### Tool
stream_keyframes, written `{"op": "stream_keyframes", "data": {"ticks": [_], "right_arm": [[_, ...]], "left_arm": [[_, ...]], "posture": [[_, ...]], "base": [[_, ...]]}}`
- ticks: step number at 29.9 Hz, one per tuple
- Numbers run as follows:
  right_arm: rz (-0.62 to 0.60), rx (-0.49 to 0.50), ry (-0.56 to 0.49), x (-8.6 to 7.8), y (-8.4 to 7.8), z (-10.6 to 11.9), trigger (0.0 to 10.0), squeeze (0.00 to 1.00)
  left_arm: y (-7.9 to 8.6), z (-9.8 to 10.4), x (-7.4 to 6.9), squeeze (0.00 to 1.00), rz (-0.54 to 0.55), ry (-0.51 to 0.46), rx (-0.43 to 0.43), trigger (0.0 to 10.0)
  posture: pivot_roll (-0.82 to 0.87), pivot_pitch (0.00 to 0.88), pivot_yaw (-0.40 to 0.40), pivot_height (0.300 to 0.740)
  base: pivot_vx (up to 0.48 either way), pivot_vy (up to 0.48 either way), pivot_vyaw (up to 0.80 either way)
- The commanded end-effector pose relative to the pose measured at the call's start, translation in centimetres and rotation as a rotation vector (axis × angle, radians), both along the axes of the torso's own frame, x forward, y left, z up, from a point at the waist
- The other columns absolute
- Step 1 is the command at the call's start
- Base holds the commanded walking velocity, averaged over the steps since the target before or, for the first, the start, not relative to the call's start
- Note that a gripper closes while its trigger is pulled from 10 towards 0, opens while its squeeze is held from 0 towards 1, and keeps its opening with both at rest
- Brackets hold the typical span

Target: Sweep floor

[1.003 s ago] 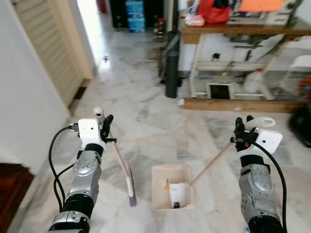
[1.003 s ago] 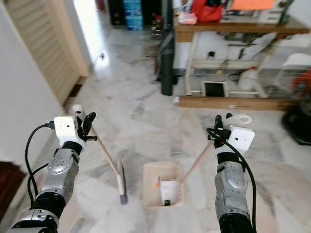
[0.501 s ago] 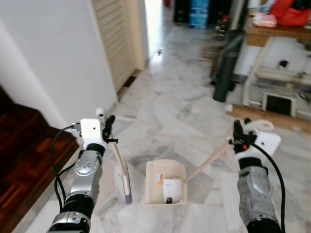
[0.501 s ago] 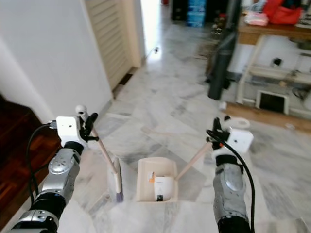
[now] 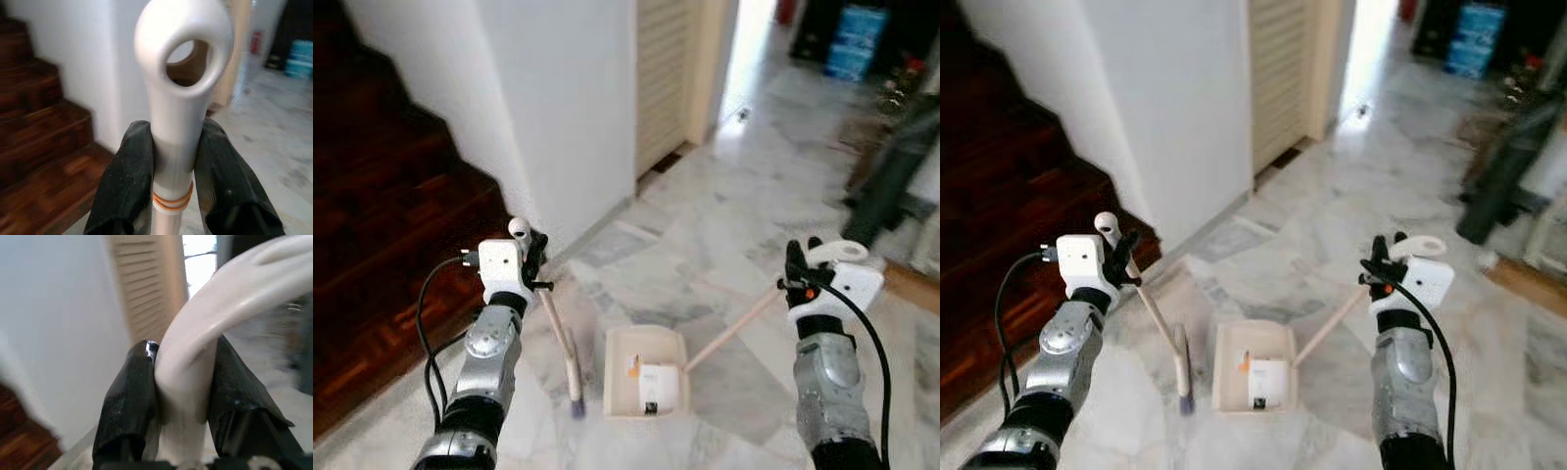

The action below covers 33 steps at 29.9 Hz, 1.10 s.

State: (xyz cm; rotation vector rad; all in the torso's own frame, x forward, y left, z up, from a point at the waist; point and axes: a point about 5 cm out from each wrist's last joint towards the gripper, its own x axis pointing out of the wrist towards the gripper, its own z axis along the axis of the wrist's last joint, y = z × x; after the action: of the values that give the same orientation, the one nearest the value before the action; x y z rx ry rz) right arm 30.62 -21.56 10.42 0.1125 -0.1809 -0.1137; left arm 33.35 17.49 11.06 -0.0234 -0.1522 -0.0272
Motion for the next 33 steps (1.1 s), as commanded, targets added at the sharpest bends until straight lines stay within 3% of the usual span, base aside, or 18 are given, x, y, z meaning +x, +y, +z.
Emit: {"op": "stream_keyframes", "data": {"ticks": [1,26,33], "right_arm": [[0.013,0.009,-0.053,0.38,0.46,1.14,10.0,0.0],[0.013,0.027,-0.039,0.2,0.55,0.79,10.0,0.0],[-0.019,0.091,-0.032,0.33,0.04,0.7,10.0,0.0]], "left_arm": [[0.26,1.17,0.17,0.0,-0.001,-0.043,0.024,10.0],[0.44,0.95,-0.37,0.0,0.004,-0.019,0.011,10.0],[0.34,0.96,-0.2,0.0,0.003,-0.009,0.004,10.0]], "posture": [[-0.07,0.0,0.009,0.74],[-0.06,0.0,0.009,0.74],[-0.07,0.0,0.013,0.74]], "base": [[0.0,0.0,0.78],[0.0,0.0,0.78],[0.0,0.243,0.0]]}}
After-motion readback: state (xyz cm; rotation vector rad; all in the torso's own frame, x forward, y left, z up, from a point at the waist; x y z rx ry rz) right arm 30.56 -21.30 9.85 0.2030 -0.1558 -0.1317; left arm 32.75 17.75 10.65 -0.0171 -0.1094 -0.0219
